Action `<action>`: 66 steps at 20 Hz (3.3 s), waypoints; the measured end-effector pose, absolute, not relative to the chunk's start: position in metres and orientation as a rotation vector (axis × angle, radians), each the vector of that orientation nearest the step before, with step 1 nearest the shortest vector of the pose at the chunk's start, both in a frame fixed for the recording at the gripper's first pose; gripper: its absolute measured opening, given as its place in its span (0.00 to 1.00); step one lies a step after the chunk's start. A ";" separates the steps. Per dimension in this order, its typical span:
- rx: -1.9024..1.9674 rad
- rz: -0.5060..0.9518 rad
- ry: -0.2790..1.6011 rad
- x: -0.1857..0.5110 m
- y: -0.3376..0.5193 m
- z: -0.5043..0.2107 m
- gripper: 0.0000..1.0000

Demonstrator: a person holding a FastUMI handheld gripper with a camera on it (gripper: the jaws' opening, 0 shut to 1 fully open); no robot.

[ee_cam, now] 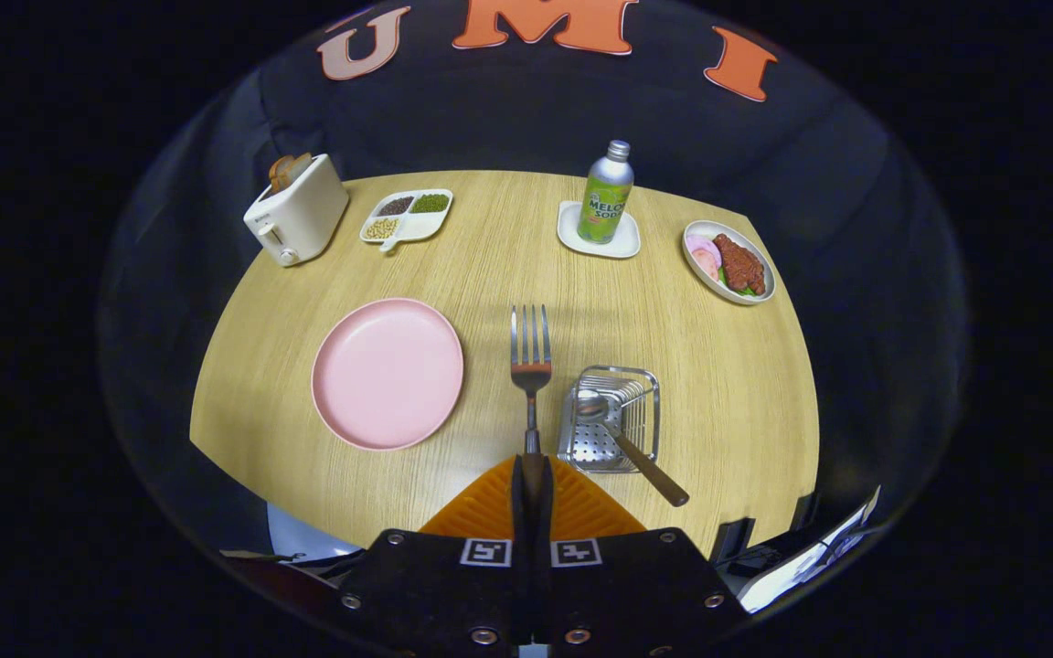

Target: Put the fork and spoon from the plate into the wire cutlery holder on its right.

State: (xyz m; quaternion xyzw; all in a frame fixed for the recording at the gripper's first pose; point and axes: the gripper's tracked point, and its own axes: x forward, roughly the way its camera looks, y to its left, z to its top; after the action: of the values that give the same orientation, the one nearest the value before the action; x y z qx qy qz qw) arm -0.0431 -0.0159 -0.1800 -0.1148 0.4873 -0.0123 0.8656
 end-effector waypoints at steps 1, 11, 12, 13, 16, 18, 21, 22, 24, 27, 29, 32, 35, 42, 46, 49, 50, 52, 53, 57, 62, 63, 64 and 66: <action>-0.237 -0.030 1.044 -0.045 -0.024 -0.178 0.01; -0.206 -0.011 1.306 -0.070 -0.078 -0.172 0.01; -0.220 -0.006 1.330 -0.072 -0.082 -0.173 0.01; -0.239 0.001 1.356 -0.072 -0.084 -0.175 0.01; -0.274 0.035 1.424 -0.068 -0.081 -0.181 0.02; -0.307 0.052 1.462 -0.063 -0.081 -0.184 0.02; -0.360 0.062 1.499 -0.052 -0.083 -0.187 0.03; -0.364 0.064 1.514 -0.051 -0.084 -0.189 0.03; -0.381 0.070 1.543 -0.049 -0.085 -0.193 0.03; -0.419 0.078 1.586 -0.048 -0.087 -0.198 0.04; -0.426 0.083 1.605 -0.046 -0.086 -0.201 0.04; -0.418 0.080 1.612 -0.042 -0.087 -0.203 0.04; -0.406 0.084 1.607 -0.036 -0.086 -0.203 0.06; -0.352 0.177 1.586 -0.040 -0.066 -0.193 0.74; -0.300 0.182 1.455 -0.024 -0.060 -0.181 0.99; -0.267 0.202 1.378 -0.018 -0.055 -0.166 1.00; -0.263 0.218 1.362 -0.019 -0.055 -0.161 1.00; -0.245 0.238 1.305 -0.015 -0.052 -0.147 1.00; -0.230 0.233 1.263 -0.010 -0.052 -0.140 1.00; -0.197 0.194 1.040 0.014 -0.047 -0.101 1.00; -0.204 0.274 0.904 0.000 -0.026 -0.065 1.00; -0.202 0.277 0.872 0.001 -0.024 -0.056 1.00; -0.202 0.274 0.836 0.001 -0.023 -0.048 1.00; -0.230 0.250 0.786 0.002 -0.032 -0.038 1.00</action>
State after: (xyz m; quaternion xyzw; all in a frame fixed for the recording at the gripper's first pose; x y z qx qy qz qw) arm 0.0019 -0.0324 -0.0383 -0.1118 0.3811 0.1213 0.9097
